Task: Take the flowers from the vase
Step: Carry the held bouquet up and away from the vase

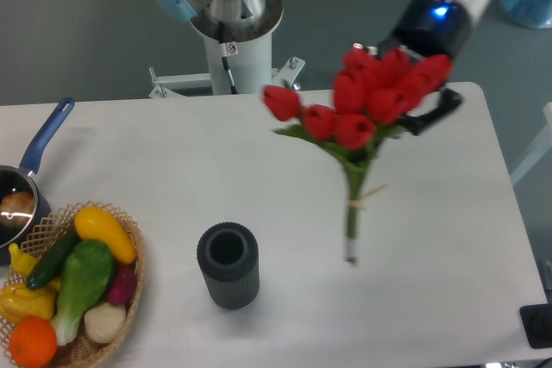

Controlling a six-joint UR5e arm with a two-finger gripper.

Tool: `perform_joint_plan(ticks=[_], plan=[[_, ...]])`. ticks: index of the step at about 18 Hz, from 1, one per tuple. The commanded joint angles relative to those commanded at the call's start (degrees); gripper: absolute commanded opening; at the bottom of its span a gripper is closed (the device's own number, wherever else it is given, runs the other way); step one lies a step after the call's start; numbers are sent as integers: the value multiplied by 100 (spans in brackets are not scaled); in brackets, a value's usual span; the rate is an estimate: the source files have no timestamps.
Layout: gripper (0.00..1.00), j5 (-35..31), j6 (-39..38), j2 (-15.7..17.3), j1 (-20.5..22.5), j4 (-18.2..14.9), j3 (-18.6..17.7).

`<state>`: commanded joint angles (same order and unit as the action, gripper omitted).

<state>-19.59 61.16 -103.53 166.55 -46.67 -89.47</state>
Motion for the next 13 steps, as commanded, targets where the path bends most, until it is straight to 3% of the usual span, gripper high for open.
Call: perform_joint_plan(ticks=[6, 13], plan=[[32, -405, 221, -115, 17, 0, 44], [31, -405, 230, -88, 106, -9, 26]])
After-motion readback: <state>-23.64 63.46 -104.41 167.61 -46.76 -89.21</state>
